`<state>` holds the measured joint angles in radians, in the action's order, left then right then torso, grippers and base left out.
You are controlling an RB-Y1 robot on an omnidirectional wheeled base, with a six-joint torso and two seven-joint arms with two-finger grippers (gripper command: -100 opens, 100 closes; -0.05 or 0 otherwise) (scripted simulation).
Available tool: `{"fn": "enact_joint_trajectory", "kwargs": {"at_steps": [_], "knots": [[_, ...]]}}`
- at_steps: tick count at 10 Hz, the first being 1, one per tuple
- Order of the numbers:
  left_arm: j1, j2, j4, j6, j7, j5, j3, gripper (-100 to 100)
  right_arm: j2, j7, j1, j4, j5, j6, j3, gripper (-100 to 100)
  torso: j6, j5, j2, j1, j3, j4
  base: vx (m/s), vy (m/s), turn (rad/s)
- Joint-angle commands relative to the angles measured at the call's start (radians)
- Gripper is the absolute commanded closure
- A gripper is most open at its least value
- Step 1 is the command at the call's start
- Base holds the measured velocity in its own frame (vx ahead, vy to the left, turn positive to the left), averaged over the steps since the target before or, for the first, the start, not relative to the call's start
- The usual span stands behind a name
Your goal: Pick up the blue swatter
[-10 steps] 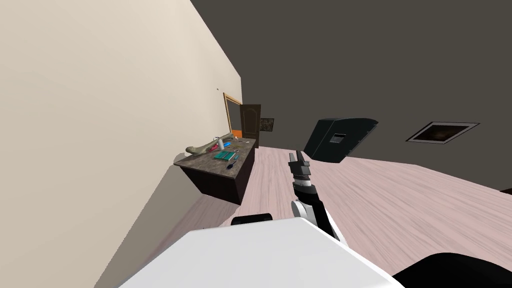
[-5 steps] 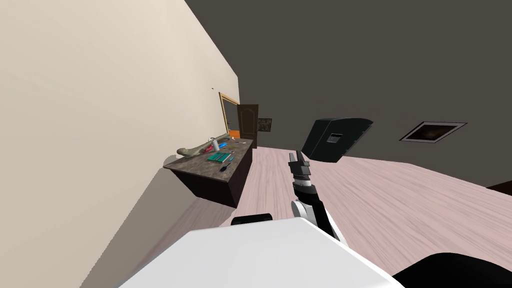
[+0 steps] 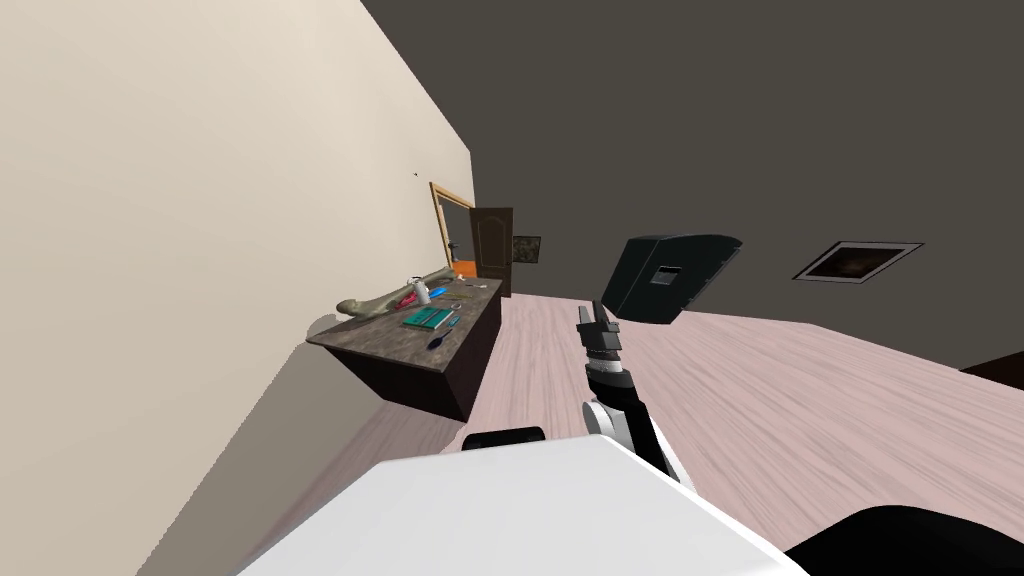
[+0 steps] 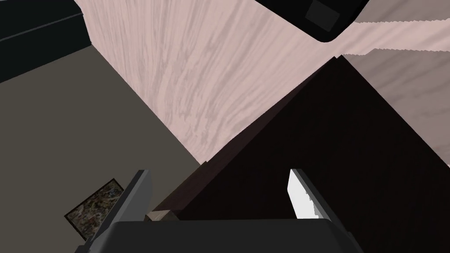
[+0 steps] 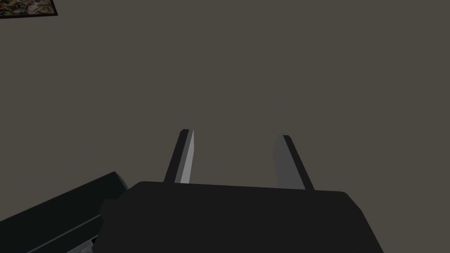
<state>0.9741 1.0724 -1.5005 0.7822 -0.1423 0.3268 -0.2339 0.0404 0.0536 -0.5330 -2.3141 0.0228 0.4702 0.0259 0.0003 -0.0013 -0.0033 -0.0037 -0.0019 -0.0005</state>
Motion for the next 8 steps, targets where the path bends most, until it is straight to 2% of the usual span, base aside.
{"fn": "enact_joint_trajectory", "kwargs": {"at_steps": [1,2,3,4,5,6,7,8], "knots": [[0.017,0.048,0.05,0.014,-0.004,-0.005,-0.005,-100,0.0,0.0,0.0,0.0,0.0,0.0,0.0,0,0.0,0.0,0.0,0.0,0.0,0.0,0.063,-0.097,-0.084],[0.017,0.048,0.065,0.014,-0.004,-0.005,-0.005,-100,0.0,0.0,0.0,0.0,0.0,0.0,0.0,0,0.0,0.0,-0.001,-0.002,-0.001,0.0,0.073,-0.11,-0.041],[0.024,0.089,0.105,0.016,-0.012,-0.009,-0.013,-100,0.0,0.0,0.0,0.0,0.0,0.0,0.0,0,0.0,-0.001,-0.002,-0.003,-0.001,0.0,0.102,-0.157,-0.091],[0.024,0.092,0.119,0.016,-0.012,-0.009,-0.013,-100,0.0,0.0,0.0,0.0,0.0,0.0,0.0,0,0.001,-0.001,-0.004,-0.006,-0.002,-0.001,0.107,-0.113,-0.034],[0.029,0.134,0.161,0.016,-0.02,-0.015,-0.021,-100,0.0,0.0,0.0,0.0,0.0,0.0,0.0,0,0.0,-0.001,-0.004,-0.004,-0.002,-0.001,0.122,-0.101,-0.101],[0.029,0.134,0.172,0.016,-0.02,-0.015,-0.021,-100,0.0,0.0,0.0,0.0,0.0,0.0,0.0,0,0.001,-0.001,-0.005,-0.003,-0.003,-0.001,0.107,-0.08,-0.055],[0.033,0.174,0.198,0.016,-0.027,-0.022,-0.028,-100,0.0,0.0,0.0,0.0,0.0,0.0,0.0,0,0.0,0.0,-0.005,-0.002,-0.003,-0.001,0.132,-0.122,-0.109],[0.033,0.174,0.217,0.016,-0.027,-0.022,-0.028,-100,0.0,0.0,0.0,0.0,0.0,0.0,0.0,0,0.001,-0.001,-0.006,-0.004,-0.003,-0.001,0.121,-0.112,-0.047]]}}
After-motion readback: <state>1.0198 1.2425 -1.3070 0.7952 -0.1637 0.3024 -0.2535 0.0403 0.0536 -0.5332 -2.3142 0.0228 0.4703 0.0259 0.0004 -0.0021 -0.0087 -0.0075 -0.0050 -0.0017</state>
